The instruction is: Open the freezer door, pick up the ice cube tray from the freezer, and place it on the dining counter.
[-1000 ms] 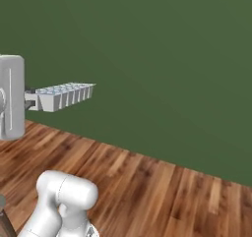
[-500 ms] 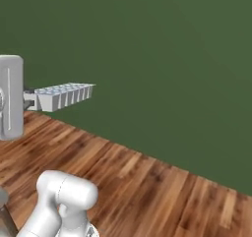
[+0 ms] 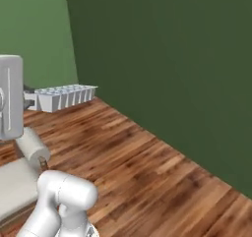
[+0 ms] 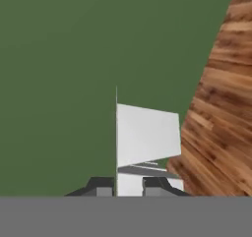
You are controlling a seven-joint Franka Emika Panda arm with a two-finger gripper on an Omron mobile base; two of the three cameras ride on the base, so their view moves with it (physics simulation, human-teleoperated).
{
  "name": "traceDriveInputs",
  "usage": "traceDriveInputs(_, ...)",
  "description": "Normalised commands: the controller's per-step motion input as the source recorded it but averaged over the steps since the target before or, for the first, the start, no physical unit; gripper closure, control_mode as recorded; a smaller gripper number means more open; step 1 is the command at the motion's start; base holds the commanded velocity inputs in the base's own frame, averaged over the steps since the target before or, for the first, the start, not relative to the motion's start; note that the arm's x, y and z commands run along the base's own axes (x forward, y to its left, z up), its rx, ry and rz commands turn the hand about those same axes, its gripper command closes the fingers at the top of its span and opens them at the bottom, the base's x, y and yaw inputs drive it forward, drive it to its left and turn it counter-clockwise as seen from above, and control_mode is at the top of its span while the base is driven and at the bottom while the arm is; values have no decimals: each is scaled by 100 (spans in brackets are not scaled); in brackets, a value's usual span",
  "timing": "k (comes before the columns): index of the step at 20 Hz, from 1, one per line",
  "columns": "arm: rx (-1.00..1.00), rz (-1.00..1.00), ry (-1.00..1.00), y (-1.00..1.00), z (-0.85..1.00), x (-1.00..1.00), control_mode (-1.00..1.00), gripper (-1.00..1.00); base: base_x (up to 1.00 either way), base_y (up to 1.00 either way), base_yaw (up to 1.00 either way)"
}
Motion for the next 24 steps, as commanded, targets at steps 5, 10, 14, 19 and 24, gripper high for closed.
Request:
traceDriveInputs(5, 0, 0, 0, 0, 0, 0, 100, 100, -60, 25, 72)
traceDriveInputs(10, 0, 0, 0, 0, 0, 0, 100, 100, -40, 31, 71)
traceDriveInputs(14, 0, 0, 0, 0, 0, 0, 100, 100, -21, 30, 66)
traceDriveInputs(19, 0, 0, 0, 0, 0, 0, 100, 100, -28, 21, 64)
traceDriveInputs(24, 0, 0, 0, 0, 0, 0, 100, 100, -41, 8, 64)
